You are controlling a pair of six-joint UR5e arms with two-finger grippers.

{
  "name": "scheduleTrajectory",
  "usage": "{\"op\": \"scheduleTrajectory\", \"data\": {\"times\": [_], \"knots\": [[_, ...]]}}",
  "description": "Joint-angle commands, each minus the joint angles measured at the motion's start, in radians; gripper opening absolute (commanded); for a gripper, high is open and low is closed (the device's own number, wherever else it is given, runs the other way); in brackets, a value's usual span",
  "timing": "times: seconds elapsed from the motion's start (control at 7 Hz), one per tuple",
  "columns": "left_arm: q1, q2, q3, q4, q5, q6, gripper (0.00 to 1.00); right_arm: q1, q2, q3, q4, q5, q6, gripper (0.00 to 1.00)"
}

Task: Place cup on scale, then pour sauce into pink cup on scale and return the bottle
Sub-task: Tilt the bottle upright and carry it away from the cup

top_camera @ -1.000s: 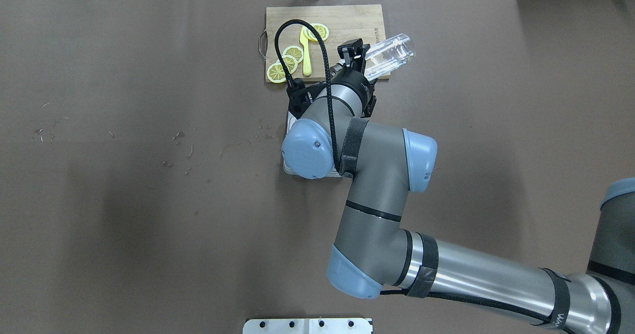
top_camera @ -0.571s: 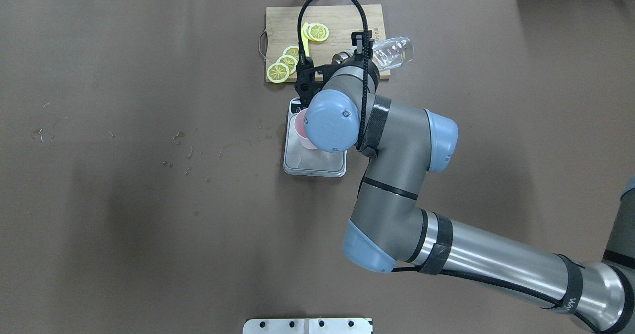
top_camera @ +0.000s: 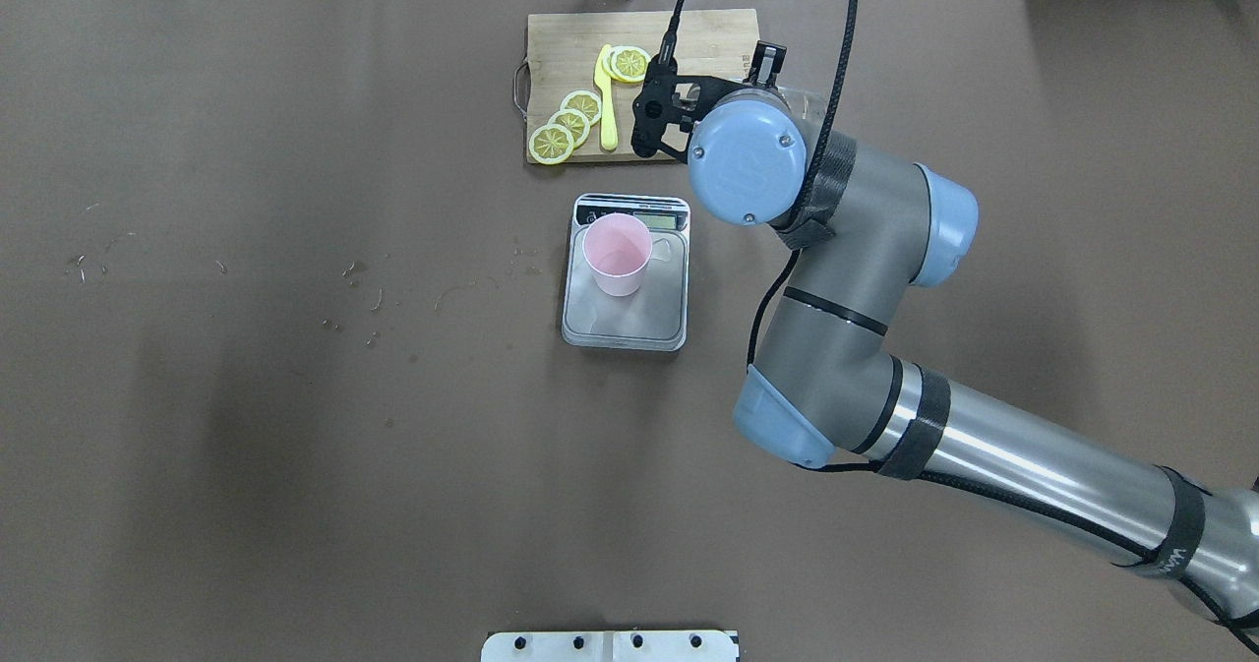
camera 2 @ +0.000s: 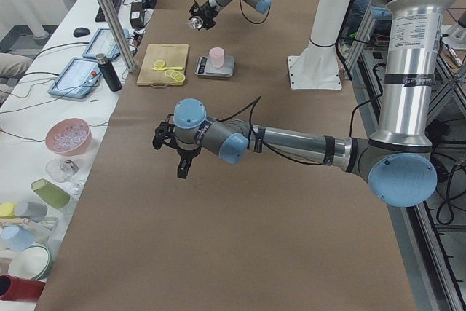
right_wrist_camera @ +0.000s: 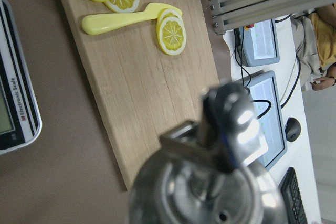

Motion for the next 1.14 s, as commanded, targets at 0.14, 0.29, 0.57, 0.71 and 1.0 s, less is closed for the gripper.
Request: {"op": "scheduleTrajectory", "data": {"times": [0.14, 0.29, 0.57, 0.71, 1.0], "knots": [[-0.021, 0.059, 0.008, -0.096, 0.0, 0.002, 0.97, 0.113, -0.041, -0.036, 0.076, 0.226, 0.07, 0.0], [-0.038, 0.078, 0.008, -0.124, -0.011, 0.002, 0.97, 0.151, -0.06, -0.038, 0.076, 0.284, 0.07, 0.0], [-0.055, 0.082, 0.008, -0.127, -0.035, 0.003, 0.97, 0.208, -0.114, -0.038, 0.129, 0.381, 0.111, 0.0], [-0.055, 0.082, 0.007, -0.129, -0.037, 0.003, 0.97, 0.237, -0.164, -0.041, 0.204, 0.438, 0.142, 0.0], [-0.057, 0.084, 0.008, -0.147, -0.039, 0.003, 0.97, 0.306, -0.203, -0.042, 0.248, 0.582, 0.269, 0.0]]}}
